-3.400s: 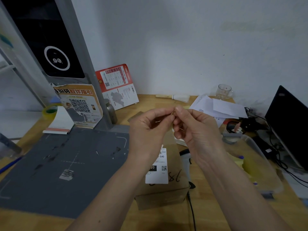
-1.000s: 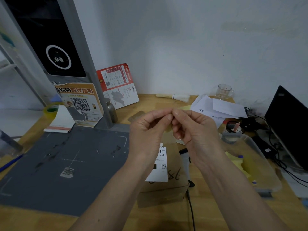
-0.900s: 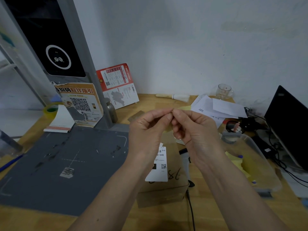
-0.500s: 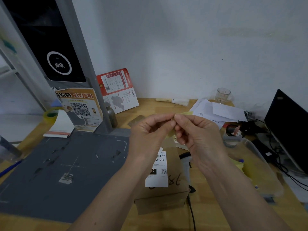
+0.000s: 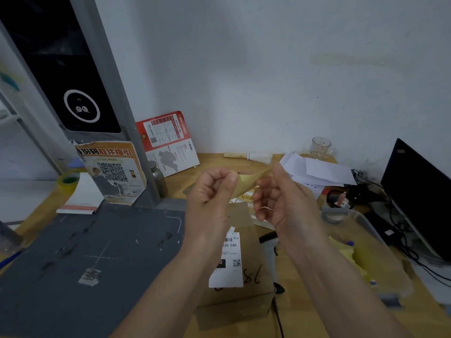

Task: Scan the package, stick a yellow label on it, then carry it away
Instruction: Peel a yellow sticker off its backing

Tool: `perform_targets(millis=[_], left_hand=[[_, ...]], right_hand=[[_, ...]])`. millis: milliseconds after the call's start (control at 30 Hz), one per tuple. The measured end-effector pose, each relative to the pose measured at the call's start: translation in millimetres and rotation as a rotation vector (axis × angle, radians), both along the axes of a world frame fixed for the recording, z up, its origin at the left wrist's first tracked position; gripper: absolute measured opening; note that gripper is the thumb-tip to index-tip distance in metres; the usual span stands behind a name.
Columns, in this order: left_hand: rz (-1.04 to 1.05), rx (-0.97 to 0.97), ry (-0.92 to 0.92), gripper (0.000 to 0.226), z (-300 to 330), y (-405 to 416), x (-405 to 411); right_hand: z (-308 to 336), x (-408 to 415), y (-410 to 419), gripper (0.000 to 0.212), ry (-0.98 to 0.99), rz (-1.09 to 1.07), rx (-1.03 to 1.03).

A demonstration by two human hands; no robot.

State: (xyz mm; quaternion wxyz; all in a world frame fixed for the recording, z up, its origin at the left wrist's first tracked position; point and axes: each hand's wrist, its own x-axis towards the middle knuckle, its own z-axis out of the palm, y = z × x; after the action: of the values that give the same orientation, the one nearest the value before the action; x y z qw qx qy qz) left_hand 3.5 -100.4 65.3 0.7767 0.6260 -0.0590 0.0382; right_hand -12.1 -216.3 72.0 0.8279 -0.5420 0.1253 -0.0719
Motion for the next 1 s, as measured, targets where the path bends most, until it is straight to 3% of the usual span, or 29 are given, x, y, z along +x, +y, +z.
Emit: perform_targets(millis=[167,367,467,633,1000], left_hand=[[-0.059,0.054,-0.037,0.012,2.1,-1.3,-5.9],[-0.109,0.131,-0.029,0.030,4.4,3.2,-1.5],[-0.130,0.158,-0.070,0.014,8.4,4.9,1.4],[-0.208,0.197,-0.121,0.030,9.5,3.2,0.7],[-0.257,0.258,-0.118,0.033,6.1,3.2,3.5]], right_hand=[[1.6,4.6,-2.9,0.027,0.024,0.037,-0.135],[2.3,5.5,-1.8,0.028,-0.119,-0.025,-0.409],[3.9,5.4,-0.2,0.031,-0.208,-0.028,-0.494],[2.6,7.8,-1.5,0.027,-0.257,0.028,-0.472],[2.5,11.9,-2.5,0.040,-0.238,0.030,-0.430]])
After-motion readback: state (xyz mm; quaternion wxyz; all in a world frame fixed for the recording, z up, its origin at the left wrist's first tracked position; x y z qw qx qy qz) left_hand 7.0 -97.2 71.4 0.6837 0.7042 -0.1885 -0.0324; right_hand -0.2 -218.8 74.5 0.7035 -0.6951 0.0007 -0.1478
